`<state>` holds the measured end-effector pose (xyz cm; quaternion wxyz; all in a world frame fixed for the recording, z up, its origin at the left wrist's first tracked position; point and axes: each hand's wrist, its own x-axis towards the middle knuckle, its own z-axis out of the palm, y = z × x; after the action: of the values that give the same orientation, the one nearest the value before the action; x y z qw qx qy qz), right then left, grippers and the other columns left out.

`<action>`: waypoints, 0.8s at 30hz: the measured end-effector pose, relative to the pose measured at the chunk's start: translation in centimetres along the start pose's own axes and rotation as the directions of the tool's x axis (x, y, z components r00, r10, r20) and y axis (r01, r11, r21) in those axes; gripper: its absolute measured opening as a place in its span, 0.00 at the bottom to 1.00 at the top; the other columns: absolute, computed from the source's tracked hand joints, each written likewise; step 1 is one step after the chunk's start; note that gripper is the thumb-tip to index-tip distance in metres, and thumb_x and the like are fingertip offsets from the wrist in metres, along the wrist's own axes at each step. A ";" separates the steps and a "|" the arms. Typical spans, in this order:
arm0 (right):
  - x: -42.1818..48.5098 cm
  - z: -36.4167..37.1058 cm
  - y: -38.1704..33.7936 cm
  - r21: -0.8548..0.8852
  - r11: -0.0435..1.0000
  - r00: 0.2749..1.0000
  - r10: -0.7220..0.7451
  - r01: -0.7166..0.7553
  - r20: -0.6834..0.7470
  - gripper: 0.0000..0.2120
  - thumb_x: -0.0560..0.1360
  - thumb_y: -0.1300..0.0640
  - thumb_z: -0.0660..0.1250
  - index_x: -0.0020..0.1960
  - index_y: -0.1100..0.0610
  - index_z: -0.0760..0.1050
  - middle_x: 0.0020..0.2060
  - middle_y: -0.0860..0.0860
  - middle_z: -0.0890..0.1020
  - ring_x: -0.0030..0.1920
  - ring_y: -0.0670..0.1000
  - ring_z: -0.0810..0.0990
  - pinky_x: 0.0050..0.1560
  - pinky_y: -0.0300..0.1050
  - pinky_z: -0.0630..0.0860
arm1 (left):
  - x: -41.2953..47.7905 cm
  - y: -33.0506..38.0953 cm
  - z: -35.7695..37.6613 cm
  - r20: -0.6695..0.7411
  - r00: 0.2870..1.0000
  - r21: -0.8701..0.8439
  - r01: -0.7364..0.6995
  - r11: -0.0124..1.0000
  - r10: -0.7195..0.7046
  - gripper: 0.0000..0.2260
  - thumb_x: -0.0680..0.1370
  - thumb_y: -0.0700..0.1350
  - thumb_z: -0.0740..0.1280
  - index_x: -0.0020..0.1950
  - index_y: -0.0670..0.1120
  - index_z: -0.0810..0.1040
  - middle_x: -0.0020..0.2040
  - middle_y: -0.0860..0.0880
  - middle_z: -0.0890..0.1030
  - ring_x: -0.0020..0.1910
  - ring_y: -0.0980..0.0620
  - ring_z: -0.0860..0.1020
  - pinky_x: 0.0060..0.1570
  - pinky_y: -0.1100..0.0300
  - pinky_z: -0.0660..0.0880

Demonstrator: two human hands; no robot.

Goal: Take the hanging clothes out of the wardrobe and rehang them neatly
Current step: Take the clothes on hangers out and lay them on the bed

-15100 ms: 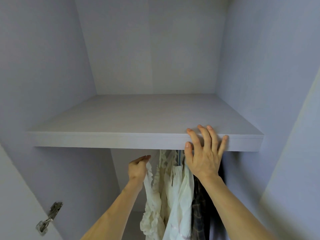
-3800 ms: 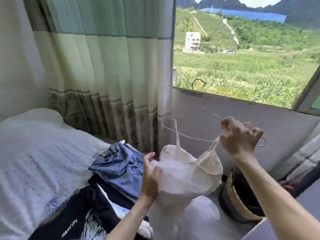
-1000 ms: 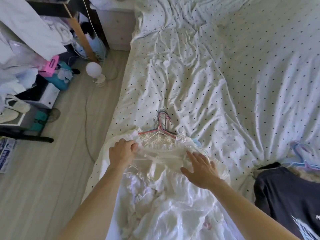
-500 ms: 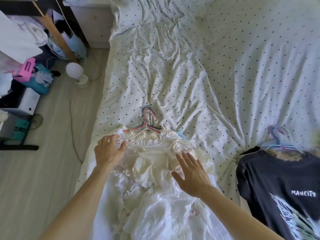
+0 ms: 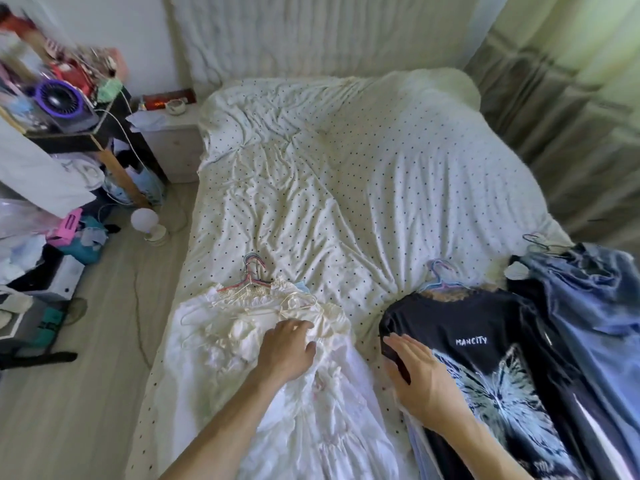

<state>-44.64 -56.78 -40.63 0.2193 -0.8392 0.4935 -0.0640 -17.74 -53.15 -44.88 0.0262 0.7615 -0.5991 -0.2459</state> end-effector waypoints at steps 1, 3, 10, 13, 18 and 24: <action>-1.8 -2.0 0.8 0.007 0.999 0.999 0.033 -0.033 -0.031 0.19 0.79 0.52 0.66 0.70 0.53 0.75 0.67 0.47 0.77 0.71 0.51 0.72 0.70 0.47 0.69 | -0.8 2.8 -0.2 -0.008 0.999 0.028 -0.050 0.998 0.050 0.20 0.81 0.53 0.60 0.73 0.52 0.69 0.71 0.52 0.72 0.71 0.49 0.69 0.66 0.52 0.68; -5.7 -5.5 3.2 -0.002 0.996 0.991 0.083 -0.084 -0.107 0.20 0.81 0.49 0.63 0.71 0.50 0.73 0.70 0.44 0.73 0.74 0.48 0.66 0.73 0.46 0.65 | -2.3 8.6 -0.4 -0.009 0.988 0.058 -0.155 0.986 0.156 0.20 0.81 0.53 0.60 0.74 0.52 0.69 0.72 0.53 0.70 0.72 0.50 0.68 0.68 0.52 0.66; -22.0 -17.1 14.7 -0.033 0.964 0.868 0.224 -0.266 -0.443 0.17 0.80 0.47 0.61 0.64 0.48 0.79 0.65 0.47 0.80 0.69 0.52 0.74 0.68 0.51 0.72 | -6.1 31.6 0.5 0.043 0.858 0.174 -0.511 0.842 0.512 0.21 0.81 0.54 0.58 0.74 0.54 0.68 0.73 0.54 0.70 0.71 0.51 0.68 0.69 0.53 0.66; -30.4 -20.7 20.0 -0.001 0.903 0.757 0.359 -0.429 -0.546 0.16 0.81 0.47 0.60 0.66 0.46 0.77 0.68 0.44 0.76 0.73 0.50 0.70 0.70 0.52 0.70 | -8.2 42.0 2.0 0.083 0.762 0.206 -0.643 0.737 0.642 0.21 0.81 0.54 0.58 0.74 0.54 0.69 0.73 0.54 0.70 0.72 0.51 0.68 0.71 0.53 0.64; -45.2 -25.4 26.4 0.065 0.735 0.513 0.531 -0.675 -0.674 0.17 0.78 0.46 0.62 0.65 0.47 0.78 0.67 0.46 0.78 0.72 0.52 0.71 0.69 0.54 0.71 | -13.0 58.3 5.3 0.149 0.570 0.216 -0.816 0.536 0.808 0.21 0.81 0.55 0.58 0.74 0.55 0.69 0.72 0.55 0.70 0.72 0.52 0.68 0.69 0.54 0.64; -60.8 -27.9 28.0 0.283 0.482 0.144 0.673 -0.829 -0.726 0.18 0.80 0.45 0.60 0.68 0.45 0.76 0.70 0.43 0.73 0.76 0.47 0.64 0.74 0.54 0.64 | -21.9 74.5 10.5 0.218 0.234 0.174 -0.965 0.198 0.947 0.27 0.74 0.60 0.52 0.70 0.55 0.74 0.67 0.55 0.75 0.67 0.50 0.74 0.65 0.53 0.70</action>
<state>-106.76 -24.91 -21.07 -0.0894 -0.3763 0.8887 -0.2463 -92.54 -51.15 -21.71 0.0489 0.2145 -0.9686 -0.1156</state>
